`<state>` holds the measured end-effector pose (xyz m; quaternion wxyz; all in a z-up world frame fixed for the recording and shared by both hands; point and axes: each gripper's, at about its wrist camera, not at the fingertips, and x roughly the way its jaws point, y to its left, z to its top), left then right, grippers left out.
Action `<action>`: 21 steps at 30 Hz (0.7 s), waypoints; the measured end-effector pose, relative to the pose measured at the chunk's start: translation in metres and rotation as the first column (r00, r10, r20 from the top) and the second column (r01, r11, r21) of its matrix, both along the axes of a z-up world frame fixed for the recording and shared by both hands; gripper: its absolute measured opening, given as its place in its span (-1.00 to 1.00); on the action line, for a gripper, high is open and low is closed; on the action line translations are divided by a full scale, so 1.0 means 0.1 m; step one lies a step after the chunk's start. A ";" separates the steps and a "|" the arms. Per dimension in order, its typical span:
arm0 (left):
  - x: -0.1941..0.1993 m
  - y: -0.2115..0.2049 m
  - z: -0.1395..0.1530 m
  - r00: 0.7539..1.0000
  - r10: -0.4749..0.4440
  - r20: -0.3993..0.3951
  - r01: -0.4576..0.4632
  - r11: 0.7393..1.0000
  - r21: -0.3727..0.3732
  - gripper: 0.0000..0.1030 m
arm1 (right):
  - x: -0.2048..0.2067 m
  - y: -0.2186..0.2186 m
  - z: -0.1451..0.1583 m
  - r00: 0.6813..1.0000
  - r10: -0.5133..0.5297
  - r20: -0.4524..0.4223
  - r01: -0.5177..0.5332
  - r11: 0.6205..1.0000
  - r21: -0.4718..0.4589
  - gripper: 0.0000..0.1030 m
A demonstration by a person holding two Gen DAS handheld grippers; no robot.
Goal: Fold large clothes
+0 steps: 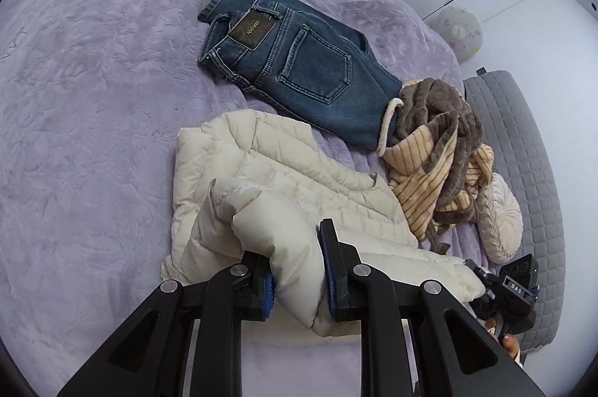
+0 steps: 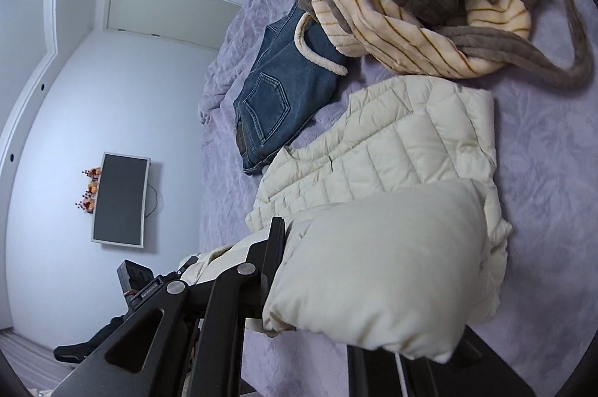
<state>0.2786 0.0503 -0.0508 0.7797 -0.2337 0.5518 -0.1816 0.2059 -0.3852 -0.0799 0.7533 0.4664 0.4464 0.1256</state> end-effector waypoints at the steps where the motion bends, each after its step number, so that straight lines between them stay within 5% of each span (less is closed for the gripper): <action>1: 0.09 -0.02 -0.07 1.000 -0.011 -0.003 0.012 1.000 0.019 -0.57 | 0.12 0.00 -0.02 1.000 0.002 -0.008 -0.002 1.000 -0.017 -0.76; 13: 0.79 -0.35 -0.75 0.998 -0.066 -0.016 0.068 0.967 0.245 -0.49 | 1.12 0.05 -0.74 0.994 -0.009 -0.106 -0.004 0.992 -0.123 -0.76; 15: 0.80 -0.36 -0.70 0.997 -0.079 0.009 0.074 0.961 0.268 -0.02 | 1.17 0.04 -0.81 0.993 -0.012 -0.115 -0.002 0.993 -0.121 -0.76; 17: 0.75 -0.35 -0.59 0.995 -0.075 0.068 0.051 0.951 0.304 0.71 | 1.19 0.03 -0.81 0.993 -0.014 -0.117 -0.002 0.992 -0.130 -0.75; 21: 0.69 -0.34 -0.41 0.986 -0.099 0.135 0.037 0.915 0.402 0.86 | 1.20 0.03 -0.76 0.992 -0.001 -0.125 -0.017 0.989 -0.144 -0.67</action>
